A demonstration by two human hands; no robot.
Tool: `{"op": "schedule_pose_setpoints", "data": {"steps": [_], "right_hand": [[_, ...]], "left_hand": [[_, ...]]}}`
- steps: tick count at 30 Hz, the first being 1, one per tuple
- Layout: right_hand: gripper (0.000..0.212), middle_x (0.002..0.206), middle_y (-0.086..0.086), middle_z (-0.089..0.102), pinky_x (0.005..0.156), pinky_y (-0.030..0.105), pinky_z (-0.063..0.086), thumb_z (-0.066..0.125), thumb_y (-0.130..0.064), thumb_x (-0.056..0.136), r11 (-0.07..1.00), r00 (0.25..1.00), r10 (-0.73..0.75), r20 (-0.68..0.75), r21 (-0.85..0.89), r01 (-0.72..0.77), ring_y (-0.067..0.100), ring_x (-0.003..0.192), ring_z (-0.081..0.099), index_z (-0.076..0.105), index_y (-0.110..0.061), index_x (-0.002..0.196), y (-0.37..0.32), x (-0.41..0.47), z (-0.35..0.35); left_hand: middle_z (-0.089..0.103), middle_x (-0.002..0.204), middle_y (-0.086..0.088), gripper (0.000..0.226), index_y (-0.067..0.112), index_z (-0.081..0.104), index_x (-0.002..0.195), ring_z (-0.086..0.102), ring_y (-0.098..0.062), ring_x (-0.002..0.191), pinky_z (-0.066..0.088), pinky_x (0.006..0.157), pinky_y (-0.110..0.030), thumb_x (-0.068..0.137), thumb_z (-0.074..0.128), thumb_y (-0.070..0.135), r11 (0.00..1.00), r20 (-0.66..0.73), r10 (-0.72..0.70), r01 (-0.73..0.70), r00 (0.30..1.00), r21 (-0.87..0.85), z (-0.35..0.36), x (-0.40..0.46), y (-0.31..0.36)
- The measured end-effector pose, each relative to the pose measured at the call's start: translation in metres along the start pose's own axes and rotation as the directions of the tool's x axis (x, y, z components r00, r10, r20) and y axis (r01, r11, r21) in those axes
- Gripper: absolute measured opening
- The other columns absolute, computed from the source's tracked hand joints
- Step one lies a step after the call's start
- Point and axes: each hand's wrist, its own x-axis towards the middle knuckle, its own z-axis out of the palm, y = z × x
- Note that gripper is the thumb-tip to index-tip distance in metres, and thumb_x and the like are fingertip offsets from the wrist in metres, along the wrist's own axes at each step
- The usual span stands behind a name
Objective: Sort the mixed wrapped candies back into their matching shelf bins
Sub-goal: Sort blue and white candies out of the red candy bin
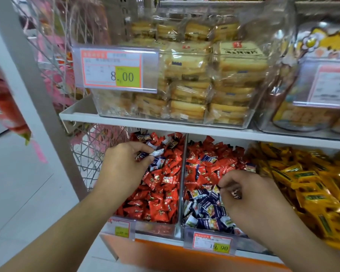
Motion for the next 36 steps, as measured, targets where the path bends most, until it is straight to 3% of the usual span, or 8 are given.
{"op": "schedule_pose_setpoints", "data": {"steps": [6,9,14,20,25,29,33,36], "right_hand": [[0.011,0.086,-0.019,0.067,0.074,0.017,0.053,0.064,-0.026,0.096,1.0,1.0,-0.011,0.015,0.002,0.01,-0.001,0.082,0.064,0.064,-0.035,0.09,0.0,-0.003,-0.002],[0.011,0.087,-0.02,0.066,0.068,0.008,0.046,0.063,-0.026,0.097,1.0,1.0,-0.019,0.022,0.0,0.019,-0.003,0.084,0.062,0.064,-0.035,0.092,0.001,-0.004,-0.004],[0.012,0.09,-0.02,0.065,0.07,0.008,0.045,0.063,-0.025,0.097,0.999,0.999,-0.026,0.029,0.022,0.025,-0.003,0.087,0.061,0.063,-0.035,0.092,0.001,-0.002,-0.002],[0.015,0.098,-0.021,0.063,0.088,0.017,0.052,0.068,-0.028,0.096,0.991,0.997,-0.078,0.021,0.112,0.075,-0.006,0.096,0.059,0.062,-0.039,0.104,-0.001,0.0,0.001],[0.051,0.111,-0.028,0.059,0.088,0.02,0.05,0.078,-0.038,0.088,0.937,0.968,-0.238,-0.082,0.242,0.251,-0.003,0.11,0.057,0.053,-0.049,0.131,-0.011,-0.007,0.002],[0.019,0.099,-0.026,0.063,0.078,0.022,0.052,0.074,-0.033,0.091,0.937,0.941,-0.281,-0.186,0.16,0.312,0.001,0.101,0.061,0.063,-0.041,0.104,-0.015,-0.01,0.001],[0.013,0.084,-0.019,0.065,0.067,0.031,0.057,0.07,-0.031,0.094,0.987,0.965,-0.146,-0.218,0.034,0.157,0.003,0.08,0.064,0.06,-0.038,0.091,0.0,-0.005,-0.009],[0.025,0.105,-0.015,0.066,0.077,0.031,0.059,0.067,-0.031,0.096,1.0,0.993,-0.002,-0.115,-0.023,-0.001,0.007,0.082,0.067,0.061,-0.036,0.119,0.009,-0.003,-0.015]], "left_hand": [[0.077,0.093,0.013,0.019,0.039,0.08,0.079,0.069,-0.01,0.064,0.06,0.06,-0.032,0.082,0.086,0.021,0.96,0.103,-0.202,0.217,0.974,-0.177,0.01,-0.001,-0.011],[0.074,0.069,0.005,0.023,0.027,0.082,0.078,0.042,-0.015,0.041,0.033,0.042,-0.021,0.087,0.079,0.005,0.877,0.133,-0.295,0.323,0.946,-0.354,0.009,-0.001,-0.011],[0.066,0.057,0.008,0.022,0.025,0.082,0.081,0.032,-0.008,0.032,0.026,0.037,-0.016,0.088,0.077,0.005,0.87,0.135,-0.284,0.314,0.949,-0.379,0.003,-0.003,-0.006],[0.076,0.084,0.004,0.023,0.032,0.082,0.083,0.048,-0.007,0.044,0.037,0.043,-0.016,0.087,0.078,0.01,0.89,0.135,-0.191,0.23,0.972,-0.395,-0.01,-0.009,0.019],[0.078,0.078,0.001,0.022,0.026,0.083,0.084,0.068,-0.005,0.063,0.047,0.056,-0.014,0.086,0.078,0.005,0.853,0.254,-0.05,0.174,0.966,-0.492,-0.004,-0.031,0.058],[0.077,0.081,0.007,0.017,0.033,0.082,0.086,0.072,-0.008,0.082,0.057,0.077,-0.028,0.085,0.082,0.016,0.877,0.352,0.023,0.151,0.936,-0.457,0.009,-0.043,0.071],[0.075,0.095,0.016,0.02,0.037,0.078,0.094,0.07,-0.003,0.092,0.055,0.088,-0.022,0.083,0.086,0.022,0.887,0.296,0.016,0.123,0.955,-0.444,0.01,-0.041,0.068],[0.075,0.098,0.015,0.022,0.037,0.077,0.097,0.07,-0.001,0.097,0.055,0.091,-0.021,0.083,0.086,0.023,0.857,0.284,0.032,0.12,0.958,-0.501,0.011,-0.043,0.071]]}}
